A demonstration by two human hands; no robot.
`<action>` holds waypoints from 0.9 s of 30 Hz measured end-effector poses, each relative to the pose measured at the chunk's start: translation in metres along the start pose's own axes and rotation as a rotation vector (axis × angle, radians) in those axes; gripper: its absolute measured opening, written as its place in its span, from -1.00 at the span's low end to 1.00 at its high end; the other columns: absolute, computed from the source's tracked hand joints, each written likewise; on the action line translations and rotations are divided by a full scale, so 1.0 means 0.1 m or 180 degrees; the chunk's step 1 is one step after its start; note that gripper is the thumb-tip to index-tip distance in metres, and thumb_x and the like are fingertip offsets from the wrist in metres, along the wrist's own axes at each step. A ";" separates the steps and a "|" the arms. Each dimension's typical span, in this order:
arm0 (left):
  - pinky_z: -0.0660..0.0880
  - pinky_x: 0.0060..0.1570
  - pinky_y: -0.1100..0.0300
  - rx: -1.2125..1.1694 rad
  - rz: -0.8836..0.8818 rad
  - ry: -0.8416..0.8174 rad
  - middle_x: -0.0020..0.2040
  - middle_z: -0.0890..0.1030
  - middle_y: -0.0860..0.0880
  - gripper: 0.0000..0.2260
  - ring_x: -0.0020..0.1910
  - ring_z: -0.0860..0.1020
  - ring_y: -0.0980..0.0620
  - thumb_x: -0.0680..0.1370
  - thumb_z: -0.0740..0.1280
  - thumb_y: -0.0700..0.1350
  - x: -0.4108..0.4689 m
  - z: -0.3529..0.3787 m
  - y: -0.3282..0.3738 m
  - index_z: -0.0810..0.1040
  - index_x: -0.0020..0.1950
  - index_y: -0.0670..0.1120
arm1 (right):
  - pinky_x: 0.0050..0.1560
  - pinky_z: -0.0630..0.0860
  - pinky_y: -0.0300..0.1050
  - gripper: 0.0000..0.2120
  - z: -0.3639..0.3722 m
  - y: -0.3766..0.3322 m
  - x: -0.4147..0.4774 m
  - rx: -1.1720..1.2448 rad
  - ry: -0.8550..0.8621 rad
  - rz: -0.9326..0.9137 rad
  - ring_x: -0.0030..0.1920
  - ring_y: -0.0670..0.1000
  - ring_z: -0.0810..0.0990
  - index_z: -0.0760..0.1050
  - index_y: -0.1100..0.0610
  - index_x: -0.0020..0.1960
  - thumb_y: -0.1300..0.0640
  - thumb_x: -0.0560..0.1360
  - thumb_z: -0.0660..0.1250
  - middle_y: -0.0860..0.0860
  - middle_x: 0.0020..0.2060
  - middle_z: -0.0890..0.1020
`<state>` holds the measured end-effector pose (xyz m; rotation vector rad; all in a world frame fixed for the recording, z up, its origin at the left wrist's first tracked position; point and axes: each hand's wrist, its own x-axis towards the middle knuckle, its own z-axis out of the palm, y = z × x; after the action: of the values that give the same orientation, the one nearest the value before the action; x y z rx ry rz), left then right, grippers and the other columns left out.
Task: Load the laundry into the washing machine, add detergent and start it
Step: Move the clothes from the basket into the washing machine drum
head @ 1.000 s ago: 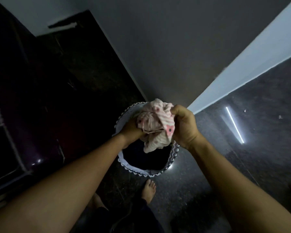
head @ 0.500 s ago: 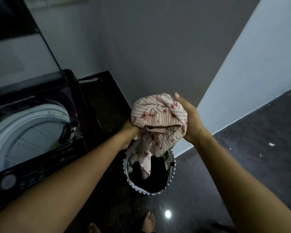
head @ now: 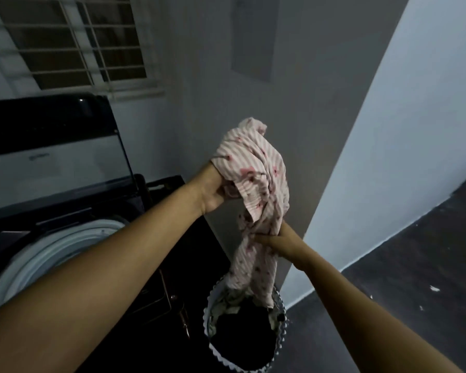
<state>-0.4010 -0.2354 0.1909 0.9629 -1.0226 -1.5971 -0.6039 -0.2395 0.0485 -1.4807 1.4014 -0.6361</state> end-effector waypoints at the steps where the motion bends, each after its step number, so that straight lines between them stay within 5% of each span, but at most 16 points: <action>1: 0.63 -0.19 0.13 -0.0184 0.0031 0.0034 -0.22 0.71 -0.04 -0.80 -0.27 0.67 0.07 0.38 0.37 -0.10 -0.04 -0.03 0.12 0.61 -0.03 -0.12 | 0.09 0.60 0.06 -0.33 0.05 -0.10 -0.02 0.0266 0.0017 0.0191 0.16 0.01 0.60 0.41 -0.09 0.38 -0.11 0.35 0.59 -0.08 0.19 0.61; 6: 0.63 -0.06 0.05 -0.0497 0.0164 0.0139 -0.09 0.70 -0.09 -0.76 -0.15 0.67 0.00 0.55 0.26 -0.04 -0.15 -0.41 0.55 0.66 -0.02 -0.15 | 0.01 0.66 0.11 -0.75 0.27 -0.67 0.01 0.1654 -0.0039 0.0639 -0.05 0.13 0.72 0.57 0.16 0.24 0.15 0.60 0.27 0.11 -0.04 0.73; 13: 0.66 -0.25 0.06 -0.0353 0.0067 0.0548 -0.16 0.73 -0.03 -0.56 -0.23 0.70 0.03 0.64 0.17 0.01 -0.50 -1.43 0.81 0.75 -0.25 -0.07 | 0.34 0.47 0.22 -0.50 0.66 -2.14 -0.02 0.2474 -0.0212 -0.0391 0.28 0.14 0.60 0.51 0.12 0.40 -0.16 0.65 0.09 0.09 0.24 0.65; 19: 0.51 0.24 -0.17 -0.0502 0.0106 0.0936 0.17 0.66 -0.16 -0.71 0.12 0.62 -0.14 0.65 0.21 0.05 -0.92 -2.48 1.01 0.64 0.08 -0.09 | 0.29 0.52 0.20 -0.43 1.45 -3.07 0.06 0.2474 -0.0514 -0.0696 0.29 0.17 0.59 0.49 0.15 0.42 -0.20 0.66 0.01 0.11 0.25 0.65; 24: 0.63 -0.03 -0.16 -0.0465 -0.0014 0.1218 0.22 0.63 -0.17 -0.76 0.09 0.62 -0.15 0.64 0.26 0.02 -1.33 -3.29 1.06 0.60 0.16 -0.09 | 0.36 0.44 0.30 -0.48 2.23 -3.64 0.22 0.2669 -0.0855 -0.0733 0.29 0.19 0.59 0.46 0.19 0.43 -0.11 0.68 0.03 0.15 0.27 0.63; 27: 0.59 0.06 -0.15 -0.0447 -0.0126 0.1355 0.24 0.62 -0.14 -0.78 0.10 0.61 -0.11 0.63 0.27 0.03 -1.54 -3.74 1.03 0.58 0.15 -0.06 | 0.33 0.47 0.27 -0.50 2.73 -3.83 0.29 0.2816 -0.1096 -0.0607 0.27 0.21 0.61 0.48 0.21 0.40 -0.08 0.67 0.03 0.18 0.24 0.64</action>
<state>0.0108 -0.1666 0.1794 1.1670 -0.5936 -1.3927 -0.1892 -0.2370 0.2722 -0.9343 0.5720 -0.9139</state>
